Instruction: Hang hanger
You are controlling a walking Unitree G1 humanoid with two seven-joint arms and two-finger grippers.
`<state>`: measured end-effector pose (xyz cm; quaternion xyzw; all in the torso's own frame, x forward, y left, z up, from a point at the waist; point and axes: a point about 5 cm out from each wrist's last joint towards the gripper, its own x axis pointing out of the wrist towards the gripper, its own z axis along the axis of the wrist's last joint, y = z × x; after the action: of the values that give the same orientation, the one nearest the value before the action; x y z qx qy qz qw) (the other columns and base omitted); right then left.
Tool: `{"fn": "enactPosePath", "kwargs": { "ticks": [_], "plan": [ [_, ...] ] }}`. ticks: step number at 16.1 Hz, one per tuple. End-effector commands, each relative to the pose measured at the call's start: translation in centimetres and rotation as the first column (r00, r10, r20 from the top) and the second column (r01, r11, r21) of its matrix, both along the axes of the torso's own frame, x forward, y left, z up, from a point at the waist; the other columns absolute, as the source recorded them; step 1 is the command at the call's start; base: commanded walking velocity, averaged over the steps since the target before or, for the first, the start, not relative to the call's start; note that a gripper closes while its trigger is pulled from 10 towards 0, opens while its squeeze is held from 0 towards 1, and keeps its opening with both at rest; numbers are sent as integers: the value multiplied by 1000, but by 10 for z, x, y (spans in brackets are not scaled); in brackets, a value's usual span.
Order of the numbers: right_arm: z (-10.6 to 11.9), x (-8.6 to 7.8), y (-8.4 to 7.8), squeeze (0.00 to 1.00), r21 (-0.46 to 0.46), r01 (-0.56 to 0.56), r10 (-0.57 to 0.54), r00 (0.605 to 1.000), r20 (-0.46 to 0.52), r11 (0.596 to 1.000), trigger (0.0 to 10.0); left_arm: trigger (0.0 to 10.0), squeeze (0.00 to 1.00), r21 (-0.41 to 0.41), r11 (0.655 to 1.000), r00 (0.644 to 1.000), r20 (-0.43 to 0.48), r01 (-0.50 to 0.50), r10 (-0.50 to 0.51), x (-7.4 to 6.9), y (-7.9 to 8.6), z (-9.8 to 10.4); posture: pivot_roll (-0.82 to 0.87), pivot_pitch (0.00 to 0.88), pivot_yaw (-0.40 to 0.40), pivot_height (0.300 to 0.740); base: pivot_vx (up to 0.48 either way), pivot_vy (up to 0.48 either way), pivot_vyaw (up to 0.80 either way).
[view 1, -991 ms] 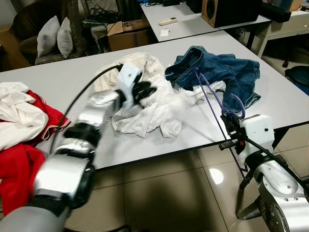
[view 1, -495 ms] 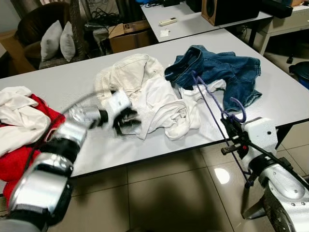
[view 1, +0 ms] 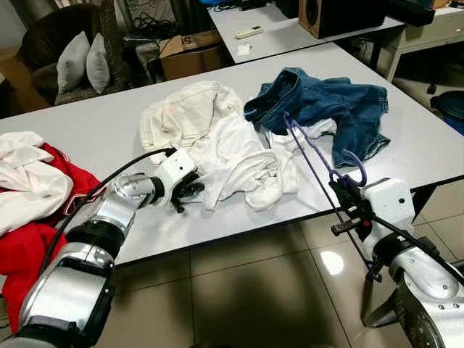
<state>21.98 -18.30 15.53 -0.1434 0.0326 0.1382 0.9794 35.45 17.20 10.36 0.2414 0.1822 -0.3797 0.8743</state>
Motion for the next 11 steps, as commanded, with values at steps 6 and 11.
{"fn": "enactPosePath", "kwargs": {
  "ticks": [6,11],
  "plan": [
    [4,2,6,0,9,-28,28,1000,13,1000,10000,0,0,-164,986,995,92,-12,27,3,9,23,-61,0,191,740,0,0,0],
    [2,4,8,0,16,-42,42,999,6,999,10000,0,0,-406,899,965,128,-161,230,21,35,68,-46,0,183,740,0,0,0]
  ]
}}
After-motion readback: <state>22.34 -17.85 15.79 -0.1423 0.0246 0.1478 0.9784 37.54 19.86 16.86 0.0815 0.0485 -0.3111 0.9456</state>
